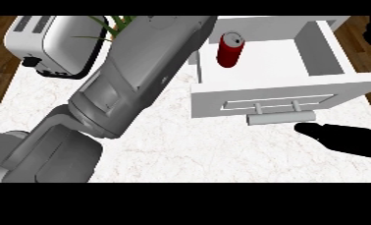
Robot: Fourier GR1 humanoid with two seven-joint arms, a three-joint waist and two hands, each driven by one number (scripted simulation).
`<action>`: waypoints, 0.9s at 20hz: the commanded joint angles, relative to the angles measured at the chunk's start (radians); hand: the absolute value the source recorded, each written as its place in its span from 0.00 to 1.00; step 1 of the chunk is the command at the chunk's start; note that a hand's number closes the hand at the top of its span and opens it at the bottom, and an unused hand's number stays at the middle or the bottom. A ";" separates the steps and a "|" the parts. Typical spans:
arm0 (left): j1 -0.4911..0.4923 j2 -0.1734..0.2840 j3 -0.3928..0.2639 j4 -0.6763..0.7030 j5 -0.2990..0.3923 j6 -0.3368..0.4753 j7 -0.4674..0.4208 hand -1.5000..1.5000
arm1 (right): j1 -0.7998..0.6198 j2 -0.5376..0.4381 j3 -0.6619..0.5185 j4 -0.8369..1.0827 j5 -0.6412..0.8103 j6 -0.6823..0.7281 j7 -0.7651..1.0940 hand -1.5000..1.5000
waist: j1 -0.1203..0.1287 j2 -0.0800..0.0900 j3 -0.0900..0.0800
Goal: Pick up the can, place it into the drawer and close the drawer
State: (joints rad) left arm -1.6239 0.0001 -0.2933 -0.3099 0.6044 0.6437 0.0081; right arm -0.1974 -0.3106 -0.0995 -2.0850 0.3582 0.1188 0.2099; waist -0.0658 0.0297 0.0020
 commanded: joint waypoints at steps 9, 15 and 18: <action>-0.019 0.000 -0.011 0.046 -0.011 -0.001 -0.033 0.00 | -0.159 0.020 0.235 0.399 0.402 -0.136 -0.139 0.00 | 0.040 -0.007 0.000; -0.018 0.000 0.016 0.029 -0.008 -0.038 -0.013 0.00 | -0.307 0.046 0.248 0.699 0.535 -0.236 -0.179 0.00 | 0.067 -0.012 -0.001; -0.007 0.056 0.024 -0.015 -0.012 -0.057 0.032 0.00 | -0.335 0.078 0.239 0.831 0.573 -0.327 -0.223 0.00 | 0.092 -0.022 -0.001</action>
State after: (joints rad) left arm -1.6412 0.0291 -0.2776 -0.2973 0.5956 0.6036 0.0140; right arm -0.4625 -0.2692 0.1364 -1.4209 0.8727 -0.1248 0.0227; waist 0.0055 0.0137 0.0012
